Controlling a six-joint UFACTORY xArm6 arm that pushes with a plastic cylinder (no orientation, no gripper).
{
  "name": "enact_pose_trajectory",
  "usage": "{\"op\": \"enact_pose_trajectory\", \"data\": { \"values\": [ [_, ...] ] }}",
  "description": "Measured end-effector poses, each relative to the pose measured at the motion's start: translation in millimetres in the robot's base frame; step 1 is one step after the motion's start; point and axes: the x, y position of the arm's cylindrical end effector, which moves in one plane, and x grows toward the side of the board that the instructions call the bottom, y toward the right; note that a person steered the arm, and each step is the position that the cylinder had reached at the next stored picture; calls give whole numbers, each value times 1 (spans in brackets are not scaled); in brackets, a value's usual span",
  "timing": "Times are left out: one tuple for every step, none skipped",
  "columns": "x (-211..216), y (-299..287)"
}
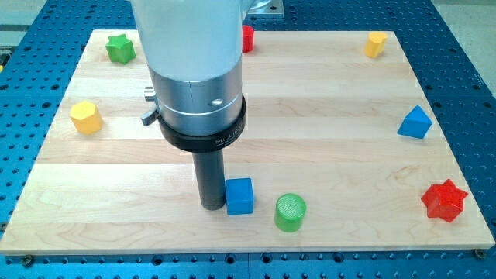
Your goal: Place the green circle at the bottom left of the board
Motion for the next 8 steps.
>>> {"op": "enact_pose_trajectory", "data": {
  "values": [
    [27,-8],
    [52,-7],
    [52,-7],
    [53,18],
    [54,57],
    [53,109],
    [53,123],
    [51,123]
  ]
}}
